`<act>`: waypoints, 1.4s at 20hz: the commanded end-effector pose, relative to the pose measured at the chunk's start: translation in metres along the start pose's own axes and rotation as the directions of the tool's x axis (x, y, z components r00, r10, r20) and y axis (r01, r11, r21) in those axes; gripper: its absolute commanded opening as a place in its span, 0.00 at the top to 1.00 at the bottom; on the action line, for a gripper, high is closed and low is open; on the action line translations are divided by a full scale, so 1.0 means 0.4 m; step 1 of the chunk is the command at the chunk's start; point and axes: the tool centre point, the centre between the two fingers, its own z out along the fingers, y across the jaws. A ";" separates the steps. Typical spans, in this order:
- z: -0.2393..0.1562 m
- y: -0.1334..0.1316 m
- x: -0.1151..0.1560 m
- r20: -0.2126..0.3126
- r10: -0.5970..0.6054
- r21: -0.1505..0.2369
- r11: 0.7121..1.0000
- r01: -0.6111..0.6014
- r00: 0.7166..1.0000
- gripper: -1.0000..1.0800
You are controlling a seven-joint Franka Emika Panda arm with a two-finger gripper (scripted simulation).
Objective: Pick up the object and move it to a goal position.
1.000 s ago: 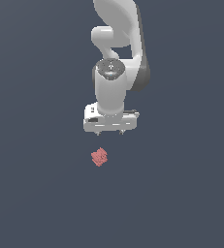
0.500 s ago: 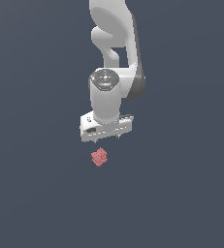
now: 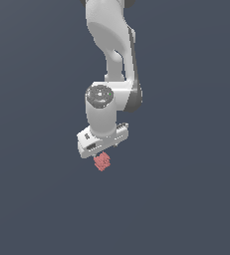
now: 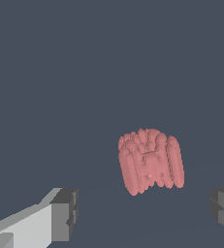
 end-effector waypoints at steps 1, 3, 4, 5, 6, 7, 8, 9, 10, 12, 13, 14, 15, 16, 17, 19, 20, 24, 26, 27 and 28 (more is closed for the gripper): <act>0.017 0.015 0.003 -0.003 -0.056 0.001 0.998 0.056 0.998 0.04; 0.029 0.025 0.005 -0.005 -0.093 0.001 0.996 0.093 0.996 0.04; 0.034 0.029 0.006 -0.006 -0.109 0.002 0.994 0.109 0.994 0.04; 0.039 0.034 0.007 -0.007 -0.124 0.002 0.992 0.124 0.992 0.04; 0.044 0.037 0.007 -0.008 -0.138 0.002 0.990 0.138 0.990 0.04; 0.048 0.041 0.008 -0.009 -0.151 0.002 0.989 0.151 0.989 0.04; 0.051 0.044 0.008 -0.009 -0.162 0.002 0.987 0.162 0.987 0.04; 0.055 0.047 0.009 -0.010 -0.172 0.002 0.985 0.172 0.985 0.04; 0.058 0.049 0.009 -0.011 -0.181 0.002 0.983 0.181 0.983 0.04; 0.062 0.053 0.010 -0.012 -0.196 0.003 0.981 0.196 0.981 0.04; 0.064 0.055 0.010 -0.012 -0.201 0.003 0.980 0.201 0.980 0.04; 0.066 0.056 0.010 -0.012 -0.205 0.003 0.979 0.205 0.979 0.04; 0.067 0.057 0.010 -0.013 -0.208 0.003 0.978 0.208 0.978 0.04; 0.067 0.057 0.010 -0.013 -0.210 0.003 0.978 0.210 0.978 0.04; 0.067 0.057 0.010 -0.013 -0.210 0.003 0.978 0.210 0.978 0.04; 0.068 0.057 0.009 -0.012 -0.206 0.003 0.979 0.206 0.978 0.04; 0.071 0.057 0.009 -0.012 -0.206 0.003 0.979 0.206 0.978 0.04; 0.100 0.056 0.009 -0.012 -0.208 0.003 0.978 0.208 0.978 0.04; 0.126 0.055 0.009 -0.012 -0.208 0.003 0.978 0.208 0.978 0.04; 0.141 0.055 0.009 -0.013 -0.209 0.003 0.978 0.209 0.978 0.04; 0.155 0.055 0.008 -0.013 -0.209 0.003 0.978 0.209 0.978 0.04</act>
